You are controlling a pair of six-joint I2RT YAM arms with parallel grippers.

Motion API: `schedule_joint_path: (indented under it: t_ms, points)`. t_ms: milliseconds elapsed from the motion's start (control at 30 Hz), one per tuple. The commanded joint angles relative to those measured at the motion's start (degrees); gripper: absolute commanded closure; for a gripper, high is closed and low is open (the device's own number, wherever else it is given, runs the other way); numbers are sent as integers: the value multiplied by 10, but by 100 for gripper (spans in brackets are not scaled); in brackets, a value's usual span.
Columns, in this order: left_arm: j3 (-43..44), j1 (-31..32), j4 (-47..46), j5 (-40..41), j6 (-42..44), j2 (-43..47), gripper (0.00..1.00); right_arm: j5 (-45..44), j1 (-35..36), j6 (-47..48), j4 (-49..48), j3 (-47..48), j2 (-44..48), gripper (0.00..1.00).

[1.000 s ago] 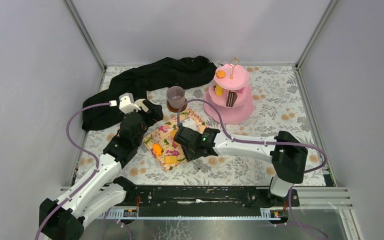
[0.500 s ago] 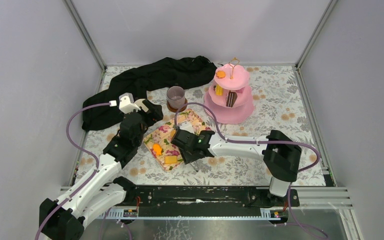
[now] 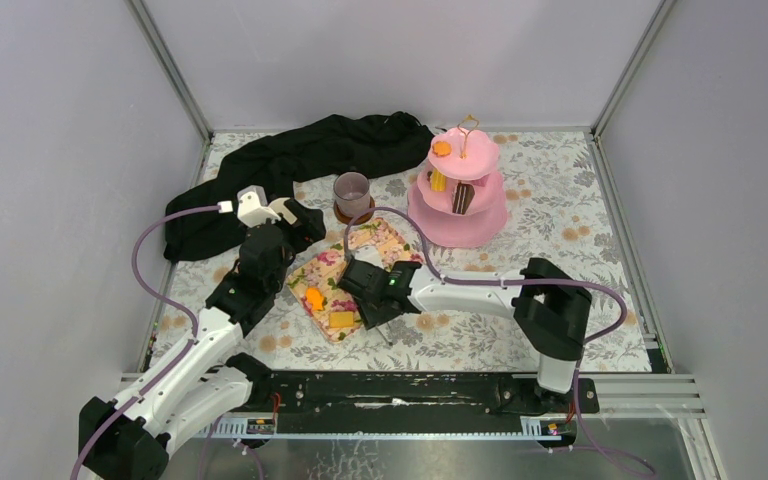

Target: Serve the afternoon tea

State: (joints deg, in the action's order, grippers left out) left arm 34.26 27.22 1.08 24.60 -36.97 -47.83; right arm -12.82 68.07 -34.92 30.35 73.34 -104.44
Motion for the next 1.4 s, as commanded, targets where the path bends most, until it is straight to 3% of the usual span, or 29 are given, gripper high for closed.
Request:
schedule_joint_path:
  t_ms: [0,233,433,633,867,1367]
  points:
    - [5,-4,-1,13,-4,3,7,0,6,9,-8,35,-7,52]
    - [5,-7,-2,11,-4,3,7,-8,5,16,-2,52,-23,55]
    - [5,-8,-3,8,-5,1,7,-13,5,15,-3,50,-20,63]
    - [5,-8,-2,7,-5,3,7,-19,5,10,1,49,0,73]
    - [4,-9,-1,7,-7,5,7,-40,6,-3,21,44,49,77]
    - [2,-8,0,6,-11,7,7,-230,-8,-62,178,89,220,80]
